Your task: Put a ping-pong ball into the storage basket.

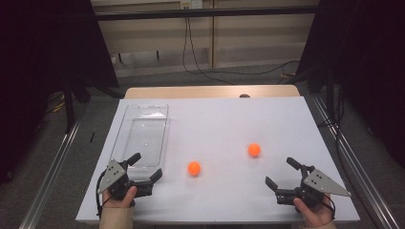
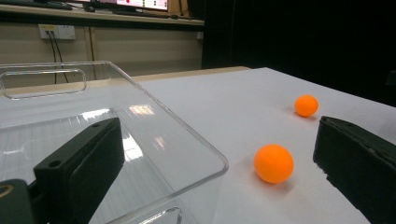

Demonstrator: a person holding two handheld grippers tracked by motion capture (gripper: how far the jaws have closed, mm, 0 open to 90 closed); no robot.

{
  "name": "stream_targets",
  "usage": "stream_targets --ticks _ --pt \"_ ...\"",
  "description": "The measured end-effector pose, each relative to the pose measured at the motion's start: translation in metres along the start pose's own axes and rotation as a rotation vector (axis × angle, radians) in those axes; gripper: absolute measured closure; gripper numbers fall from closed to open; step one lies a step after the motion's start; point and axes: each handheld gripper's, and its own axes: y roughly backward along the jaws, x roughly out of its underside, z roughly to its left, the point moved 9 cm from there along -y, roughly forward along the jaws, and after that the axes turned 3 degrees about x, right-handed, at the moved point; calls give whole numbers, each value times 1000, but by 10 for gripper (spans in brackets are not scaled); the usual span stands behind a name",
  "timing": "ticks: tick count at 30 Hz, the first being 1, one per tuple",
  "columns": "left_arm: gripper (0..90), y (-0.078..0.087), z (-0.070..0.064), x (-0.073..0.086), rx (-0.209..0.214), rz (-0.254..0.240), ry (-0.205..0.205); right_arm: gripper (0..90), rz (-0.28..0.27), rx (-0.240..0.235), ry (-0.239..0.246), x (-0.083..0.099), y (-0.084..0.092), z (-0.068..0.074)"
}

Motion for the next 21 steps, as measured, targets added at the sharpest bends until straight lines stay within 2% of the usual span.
stream_targets --ticks 9,13,21 --pt "19 -3 -3 -1 12 3 -1 6 -8 2 0 -1 1 -1" --pt "19 -5 -6 0 31 17 1 6 -10 2 0 -2 1 -1" --pt "19 -7 -11 -3 40 5 4 4 -9 14 -1 -1 2 -3"
